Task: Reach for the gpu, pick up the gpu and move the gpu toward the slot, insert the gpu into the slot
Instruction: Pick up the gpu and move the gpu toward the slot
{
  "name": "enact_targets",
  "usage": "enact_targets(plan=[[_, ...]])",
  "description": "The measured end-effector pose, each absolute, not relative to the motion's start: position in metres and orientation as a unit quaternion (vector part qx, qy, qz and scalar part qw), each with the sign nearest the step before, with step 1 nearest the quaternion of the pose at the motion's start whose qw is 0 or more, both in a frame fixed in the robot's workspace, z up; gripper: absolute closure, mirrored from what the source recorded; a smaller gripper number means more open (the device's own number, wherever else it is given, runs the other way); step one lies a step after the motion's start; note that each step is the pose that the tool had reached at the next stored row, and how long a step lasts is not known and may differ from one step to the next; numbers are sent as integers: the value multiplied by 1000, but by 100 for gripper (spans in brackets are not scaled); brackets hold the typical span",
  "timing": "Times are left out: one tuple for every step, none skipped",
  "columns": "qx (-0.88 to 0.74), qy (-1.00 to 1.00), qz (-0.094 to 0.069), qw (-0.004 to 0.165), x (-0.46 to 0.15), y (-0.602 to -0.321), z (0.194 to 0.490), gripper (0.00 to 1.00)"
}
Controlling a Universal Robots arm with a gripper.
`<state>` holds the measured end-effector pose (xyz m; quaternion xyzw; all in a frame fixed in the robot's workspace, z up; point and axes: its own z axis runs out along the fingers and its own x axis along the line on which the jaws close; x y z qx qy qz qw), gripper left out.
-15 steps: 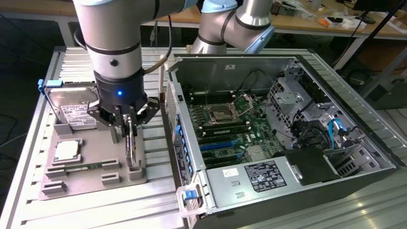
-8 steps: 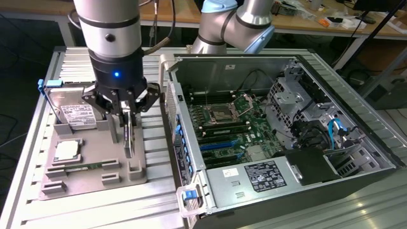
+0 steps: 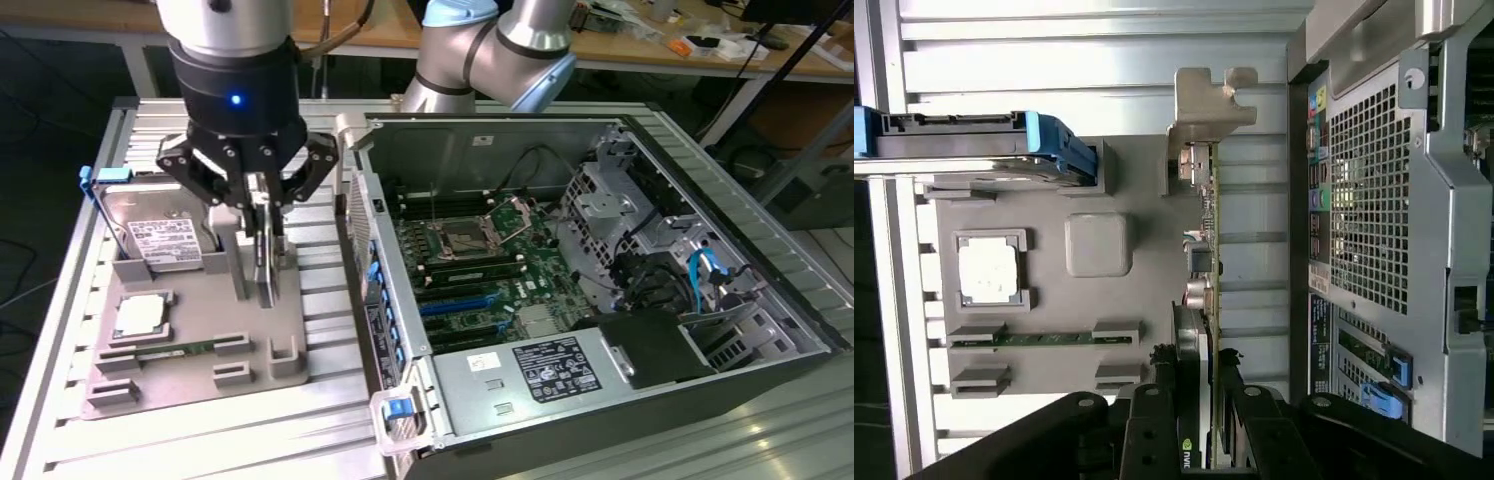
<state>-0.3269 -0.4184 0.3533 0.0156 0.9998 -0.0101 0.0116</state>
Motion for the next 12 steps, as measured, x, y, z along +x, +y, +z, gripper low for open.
enact_targets(plan=[[16,1000,-10,12,-327,-418,358,73],[16,1000,-11,12,-327,-418,363,73],[16,1000,-11,12,-327,-418,367,73],[16,1000,-11,12,-327,-418,372,73],[16,1000,-11,12,-327,-418,376,73],[16,1000,-11,12,-327,-418,380,73],[16,1000,-11,11,-327,-418,385,73],[16,1000,-11,12,-327,-418,389,73],[16,1000,-11,12,-327,-418,395,73],[16,1000,-11,11,-327,-418,399,73],[16,1000,-11,12,-327,-418,404,73],[16,1000,-11,12,-327,-418,408,73]])
